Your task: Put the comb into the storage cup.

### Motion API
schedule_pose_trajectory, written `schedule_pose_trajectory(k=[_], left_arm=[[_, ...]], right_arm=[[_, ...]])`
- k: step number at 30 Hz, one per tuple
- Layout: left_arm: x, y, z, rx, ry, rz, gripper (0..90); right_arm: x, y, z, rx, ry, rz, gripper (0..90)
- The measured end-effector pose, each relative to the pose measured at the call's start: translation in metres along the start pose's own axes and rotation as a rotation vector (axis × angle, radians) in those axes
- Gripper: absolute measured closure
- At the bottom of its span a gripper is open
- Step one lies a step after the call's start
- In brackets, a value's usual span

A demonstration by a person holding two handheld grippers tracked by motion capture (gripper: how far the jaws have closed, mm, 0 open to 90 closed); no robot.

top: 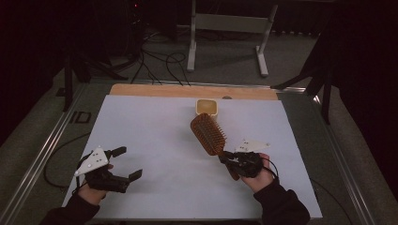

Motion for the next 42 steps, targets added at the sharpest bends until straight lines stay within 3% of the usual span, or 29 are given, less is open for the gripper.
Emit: schedule_pose_trajectory(k=[5,12,20,37,42], left_arm=[[-0.017,-0.004,0.005,-0.001,0.023,0.002,0.0],[-0.041,-0.003,0.011,-0.05,0.024,-0.038,0.0],[-0.064,-0.017,0.023,-0.019,0.04,-0.025,0.0],[-0.093,-0.038,0.065,0.034,0.085,-0.087,0.0],[-0.101,-0.042,0.077,0.028,0.084,-0.099,0.1]], right_arm=[[-0.001,0.001,-0.001,0.012,-0.006,-0.002,73.2],[-0.003,0.001,-0.002,0.007,-0.008,-0.004,73.2],[-0.006,0.0,-0.004,0.017,-0.02,0.001,73.2],[-0.009,0.0,-0.006,0.032,-0.029,0.007,73.2],[-0.009,0.001,-0.005,0.031,-0.023,0.006,73.2]])
Point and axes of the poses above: each handheld gripper's, and its own axes: z roughly forward along the jaws, x roughly out of its underside, y roughly to its left, the point moved 9 cm from there along z, roughly forward along the jaws, and after that the axes turned 7 degrees about -z, right-handed, at the moved point
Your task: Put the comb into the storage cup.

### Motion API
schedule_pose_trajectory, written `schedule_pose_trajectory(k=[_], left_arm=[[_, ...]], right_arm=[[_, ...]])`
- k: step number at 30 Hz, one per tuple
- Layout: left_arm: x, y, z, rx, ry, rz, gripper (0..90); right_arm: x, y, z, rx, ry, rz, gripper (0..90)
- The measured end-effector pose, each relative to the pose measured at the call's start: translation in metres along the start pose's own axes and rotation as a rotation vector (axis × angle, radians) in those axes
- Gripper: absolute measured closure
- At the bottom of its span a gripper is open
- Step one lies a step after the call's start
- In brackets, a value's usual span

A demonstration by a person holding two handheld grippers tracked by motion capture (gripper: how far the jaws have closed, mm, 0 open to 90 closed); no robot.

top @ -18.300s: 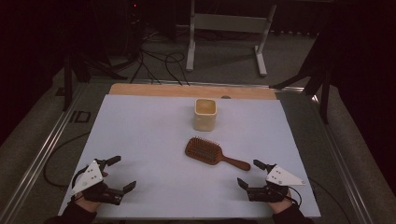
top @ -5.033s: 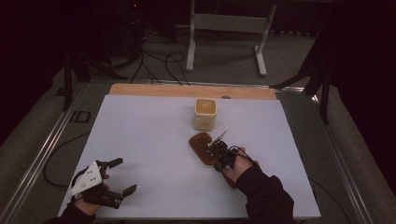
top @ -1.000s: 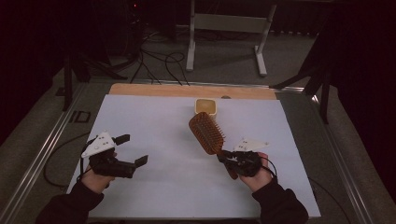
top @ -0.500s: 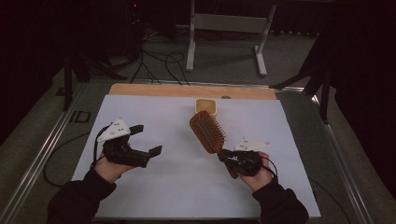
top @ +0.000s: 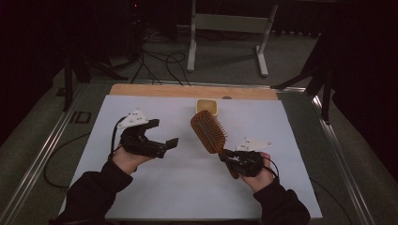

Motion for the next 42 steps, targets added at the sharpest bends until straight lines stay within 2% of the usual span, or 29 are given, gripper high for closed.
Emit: schedule_pose_trajectory(k=[5,9,14,18,23,27,28,33,39,42], left_arm=[[-0.008,-0.003,0.013,-0.015,-0.008,-0.029,1.3],[-0.014,-0.007,0.022,-0.009,-0.001,-0.056,1.3],[-0.02,-0.011,0.033,-0.016,0.001,-0.11,1.3],[-0.024,-0.019,0.043,0.01,-0.003,-0.145,1.3],[-0.027,-0.025,0.055,0.013,-0.01,-0.188,2.2],[-0.026,-0.025,0.064,0.024,-0.02,-0.221,3.6],[-0.025,-0.025,0.066,0.028,-0.019,-0.231,3.6],[-0.022,-0.019,0.074,0.0,-0.034,-0.273,6.5],[-0.015,-0.016,0.085,0.022,-0.013,-0.331,6.6],[-0.013,-0.018,0.088,0.036,-0.007,-0.342,6.6]], right_arm=[[-0.001,0.0,0.0,-0.001,-0.001,-0.002,73.2],[-0.001,0.0,0.0,0.007,-0.003,-0.009,73.2],[-0.002,0.0,0.0,0.003,-0.006,0.0,73.2],[-0.002,0.0,0.001,0.016,-0.007,-0.001,73.2],[-0.003,0.001,0.0,0.009,-0.007,0.007,73.2],[-0.004,0.001,0.0,0.014,-0.018,-0.002,73.1],[-0.004,0.001,0.0,0.003,-0.019,0.006,73.2],[-0.005,0.003,0.0,0.007,-0.023,-0.003,73.1],[-0.008,0.005,-0.001,0.004,-0.035,-0.011,73.2],[-0.008,0.006,0.0,0.002,-0.033,-0.014,73.1]])
Point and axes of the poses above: each handheld gripper's, and its own axes: z roughly forward along the jaws, x roughly out of its underside, y roughly to its left, the point moved 9 cm from there along z, roughly forward along the jaws, and after that the axes turned 7 degrees about -z, right-handed, at the moved point
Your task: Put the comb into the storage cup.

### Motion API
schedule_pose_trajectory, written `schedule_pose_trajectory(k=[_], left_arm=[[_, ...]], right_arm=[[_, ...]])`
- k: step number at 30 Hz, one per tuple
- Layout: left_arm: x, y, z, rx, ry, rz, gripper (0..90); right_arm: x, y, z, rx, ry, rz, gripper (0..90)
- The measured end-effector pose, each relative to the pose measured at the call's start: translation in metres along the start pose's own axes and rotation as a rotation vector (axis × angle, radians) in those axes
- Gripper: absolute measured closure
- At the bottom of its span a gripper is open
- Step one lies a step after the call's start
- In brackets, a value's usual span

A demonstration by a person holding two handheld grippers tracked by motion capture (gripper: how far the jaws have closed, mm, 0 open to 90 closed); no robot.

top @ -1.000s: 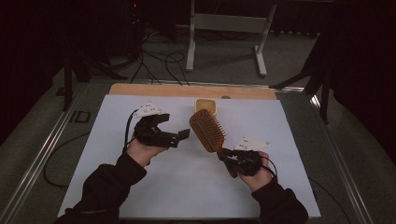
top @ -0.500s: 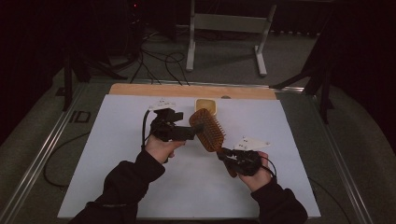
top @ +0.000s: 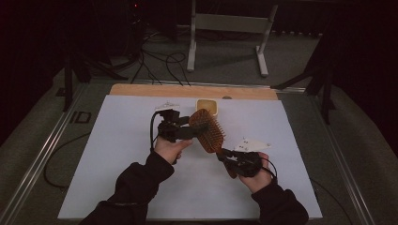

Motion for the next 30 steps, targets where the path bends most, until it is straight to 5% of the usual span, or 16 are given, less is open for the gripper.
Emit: schedule_pose_trajectory(k=[7,14,30], left_arm=[[0.005,-0.002,0.007,0.005,0.017,-0.019,10.6],[0.009,-0.005,0.011,0.016,0.035,-0.028,24.2],[0.006,-0.008,0.007,0.059,0.002,-0.071,45.9]], right_arm=[[0.001,0.002,0.002,-0.013,0.004,-0.005,73.1],[0.0,0.003,0.002,-0.02,0.001,-0.011,73.1],[0.0,0.004,0.002,-0.012,0.002,-0.026,73.1]])
Point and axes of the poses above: each handheld gripper's, and its own axes: z roughly forward along the jaws, x roughly out of its underside, y roughly to its left, the point moved 9 cm from there along z, roughly forward along the jaws, and after that the axes turned 7 degrees about -z, right-handed, at the moved point
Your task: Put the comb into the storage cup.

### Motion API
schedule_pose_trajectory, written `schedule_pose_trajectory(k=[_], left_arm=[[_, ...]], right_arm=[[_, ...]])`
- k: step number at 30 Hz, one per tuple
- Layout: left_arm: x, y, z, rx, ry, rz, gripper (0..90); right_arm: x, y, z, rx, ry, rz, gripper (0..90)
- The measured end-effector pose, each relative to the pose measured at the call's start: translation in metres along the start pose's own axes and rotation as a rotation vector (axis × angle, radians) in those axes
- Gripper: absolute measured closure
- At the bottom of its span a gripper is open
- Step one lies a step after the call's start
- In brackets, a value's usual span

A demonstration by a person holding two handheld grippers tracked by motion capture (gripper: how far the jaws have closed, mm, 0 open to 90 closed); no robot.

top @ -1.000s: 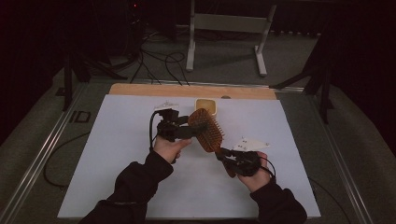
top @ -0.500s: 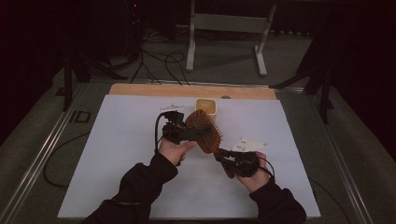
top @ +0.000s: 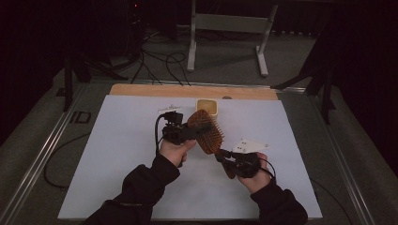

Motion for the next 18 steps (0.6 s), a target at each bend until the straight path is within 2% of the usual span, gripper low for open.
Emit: schedule_pose_trajectory(k=[9,18], left_arm=[[-0.001,-0.007,-0.002,0.031,0.008,0.035,50.9],[-0.004,-0.02,-0.005,0.061,0.016,0.12,54.8]], right_arm=[[0.001,0.001,0.002,0.006,0.005,-0.005,73.0],[-0.002,0.001,0.002,-0.001,-0.011,0.006,72.6]])
Point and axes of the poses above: each handheld gripper's, and its own axes: z roughly forward along the jaws, x roughly out of its underside, y roughly to its left, the point moved 9 cm from there along z, roughly forward along the jaws, and after that the axes turned 7 degrees about -z, right-handed, at the moved point
